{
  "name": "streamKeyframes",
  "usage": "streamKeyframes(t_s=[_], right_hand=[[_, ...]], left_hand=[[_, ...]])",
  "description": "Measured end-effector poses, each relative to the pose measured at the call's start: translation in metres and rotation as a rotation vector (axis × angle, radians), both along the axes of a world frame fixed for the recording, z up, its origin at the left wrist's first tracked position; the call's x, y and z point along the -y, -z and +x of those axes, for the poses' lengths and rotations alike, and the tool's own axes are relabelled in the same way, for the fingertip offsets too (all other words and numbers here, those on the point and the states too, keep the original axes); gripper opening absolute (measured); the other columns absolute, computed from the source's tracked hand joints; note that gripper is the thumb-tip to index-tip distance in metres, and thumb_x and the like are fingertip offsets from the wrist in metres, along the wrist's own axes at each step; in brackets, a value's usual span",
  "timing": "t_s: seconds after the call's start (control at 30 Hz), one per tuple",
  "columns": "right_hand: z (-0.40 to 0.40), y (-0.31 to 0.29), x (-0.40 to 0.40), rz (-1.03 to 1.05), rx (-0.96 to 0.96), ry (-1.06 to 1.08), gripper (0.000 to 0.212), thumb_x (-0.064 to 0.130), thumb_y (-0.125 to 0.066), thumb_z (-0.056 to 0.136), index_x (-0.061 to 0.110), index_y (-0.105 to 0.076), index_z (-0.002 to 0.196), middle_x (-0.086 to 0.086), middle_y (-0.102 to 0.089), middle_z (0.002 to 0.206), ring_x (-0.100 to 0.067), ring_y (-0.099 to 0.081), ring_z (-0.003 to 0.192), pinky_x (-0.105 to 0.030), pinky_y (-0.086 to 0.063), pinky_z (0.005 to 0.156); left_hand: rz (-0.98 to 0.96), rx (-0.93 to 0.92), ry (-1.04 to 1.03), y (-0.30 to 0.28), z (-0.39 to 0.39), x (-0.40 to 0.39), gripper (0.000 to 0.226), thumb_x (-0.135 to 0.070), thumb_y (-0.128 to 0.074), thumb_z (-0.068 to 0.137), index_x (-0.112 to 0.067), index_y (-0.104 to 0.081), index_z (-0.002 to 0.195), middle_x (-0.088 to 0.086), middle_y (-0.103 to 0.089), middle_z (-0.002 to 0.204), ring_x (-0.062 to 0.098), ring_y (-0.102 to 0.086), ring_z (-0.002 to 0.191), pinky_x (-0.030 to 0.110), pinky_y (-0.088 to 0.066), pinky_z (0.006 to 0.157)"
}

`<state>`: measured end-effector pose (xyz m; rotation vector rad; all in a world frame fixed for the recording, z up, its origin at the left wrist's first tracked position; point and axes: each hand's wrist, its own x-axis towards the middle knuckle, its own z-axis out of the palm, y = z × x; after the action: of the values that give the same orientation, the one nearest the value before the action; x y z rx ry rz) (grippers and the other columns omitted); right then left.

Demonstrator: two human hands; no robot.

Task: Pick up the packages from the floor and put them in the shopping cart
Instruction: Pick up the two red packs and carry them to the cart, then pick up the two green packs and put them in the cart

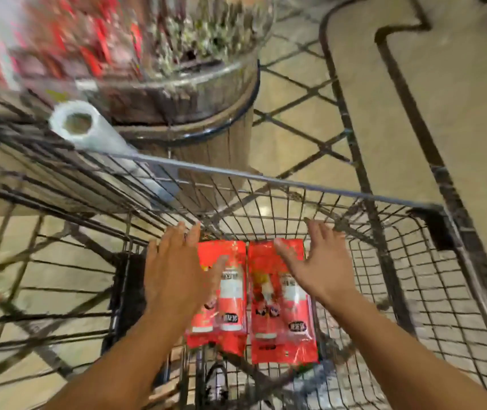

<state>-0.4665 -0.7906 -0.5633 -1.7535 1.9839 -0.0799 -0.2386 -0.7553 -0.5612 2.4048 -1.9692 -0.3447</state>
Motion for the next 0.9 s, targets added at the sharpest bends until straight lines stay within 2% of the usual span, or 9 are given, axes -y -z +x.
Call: streamKeyframes(t_s=[0.13, 0.2, 0.37, 0.43, 0.5, 0.57, 0.7, 0.77, 0.9], right_hand=[[0.025, -0.099, 0.012, -0.134, -0.034, -0.293, 0.103, 0.090, -0.018, 0.076, 0.028, -0.043, 0.154, -0.007, -0.056, 0.148, -0.030, -0.049, 0.138, -0.045, -0.044, 0.108], [0.044, -0.149, 0.013, -0.199, -0.040, -0.438, 0.102, 0.089, -0.016, 0.077, 0.027, -0.044, 0.153, -0.007, -0.059, 0.144, -0.030, -0.052, 0.135, -0.045, -0.046, 0.104], [0.114, -0.271, 0.012, -0.380, -0.085, -0.701, 0.104, 0.092, -0.008, 0.079, 0.031, -0.038, 0.157, -0.004, -0.058, 0.146, -0.031, -0.053, 0.134, -0.046, -0.047, 0.100], [0.151, -0.319, -0.001, -0.438, -0.039, -0.800, 0.112, 0.095, -0.002, 0.076, 0.028, -0.038, 0.158, -0.007, -0.058, 0.144, -0.033, -0.054, 0.131, -0.045, -0.049, 0.099], [0.191, -0.360, -0.018, -0.507, 0.012, -0.877, 0.101, 0.091, -0.016, 0.084, 0.026, -0.039, 0.158, -0.009, -0.058, 0.146, -0.035, -0.055, 0.131, -0.047, -0.050, 0.099], [0.233, -0.394, -0.039, -0.583, 0.057, -0.951, 0.093, 0.088, -0.022, 0.086, 0.029, -0.042, 0.156, -0.007, -0.058, 0.147, -0.034, -0.055, 0.132, -0.047, -0.050, 0.099], [0.319, -0.451, -0.095, -0.684, 0.116, -1.104, 0.097, 0.088, -0.015, 0.080, 0.035, -0.040, 0.156, -0.003, -0.055, 0.150, -0.033, -0.050, 0.138, -0.049, -0.047, 0.105], [0.362, -0.473, -0.128, -0.749, 0.128, -1.168, 0.098, 0.090, -0.013, 0.079, 0.036, -0.038, 0.157, -0.003, -0.054, 0.151, -0.033, -0.050, 0.138, -0.050, -0.046, 0.105], [0.452, -0.502, -0.199, -0.825, 0.140, -1.300, 0.086, 0.085, -0.028, 0.091, 0.034, -0.033, 0.159, -0.002, -0.048, 0.157, -0.032, -0.047, 0.142, -0.053, -0.042, 0.109]], left_hand=[[-0.175, 0.072, -0.017, -0.105, 0.034, -0.009, 0.085, -0.071, -0.052, 0.081, -0.011, -0.067, 0.139, 0.018, -0.065, 0.142, 0.036, -0.058, 0.134, 0.059, -0.039, 0.114], [-0.275, 0.078, -0.062, -0.158, 0.054, -0.027, 0.083, -0.068, -0.048, 0.082, -0.008, -0.070, 0.135, 0.020, -0.068, 0.136, 0.039, -0.063, 0.128, 0.062, -0.041, 0.112], [-0.267, 0.220, -0.317, -0.291, 0.113, -0.094, 0.085, -0.072, -0.034, 0.089, -0.025, -0.046, 0.158, 0.004, -0.049, 0.160, 0.026, -0.041, 0.149, 0.048, -0.023, 0.126], [-0.316, 0.296, -0.403, -0.336, 0.143, -0.134, 0.079, -0.070, -0.039, 0.092, -0.023, -0.049, 0.156, 0.005, -0.053, 0.157, 0.028, -0.046, 0.146, 0.050, -0.028, 0.124], [-0.398, 0.328, -0.488, -0.376, 0.170, -0.177, 0.079, -0.066, -0.043, 0.089, -0.016, -0.059, 0.148, 0.013, -0.063, 0.145, 0.034, -0.059, 0.133, 0.054, -0.042, 0.112], [-0.441, 0.335, -0.557, -0.409, 0.196, -0.224, 0.078, -0.064, -0.048, 0.084, -0.014, -0.065, 0.142, 0.016, -0.067, 0.138, 0.037, -0.064, 0.125, 0.056, -0.048, 0.106], [-0.468, 0.382, -0.746, -0.458, 0.240, -0.317, 0.074, -0.067, -0.047, 0.085, -0.021, -0.062, 0.140, 0.013, -0.067, 0.138, 0.036, -0.060, 0.128, 0.055, -0.044, 0.109], [-0.475, 0.399, -0.838, -0.477, 0.261, -0.360, 0.071, -0.065, -0.052, 0.092, -0.020, -0.058, 0.147, 0.012, -0.061, 0.147, 0.035, -0.054, 0.137, 0.051, -0.038, 0.113], [-0.447, 0.447, -0.958, -0.496, 0.313, -0.447, 0.074, -0.066, -0.052, 0.095, -0.026, -0.044, 0.157, 0.006, -0.050, 0.158, 0.030, -0.043, 0.146, 0.048, -0.033, 0.117]])
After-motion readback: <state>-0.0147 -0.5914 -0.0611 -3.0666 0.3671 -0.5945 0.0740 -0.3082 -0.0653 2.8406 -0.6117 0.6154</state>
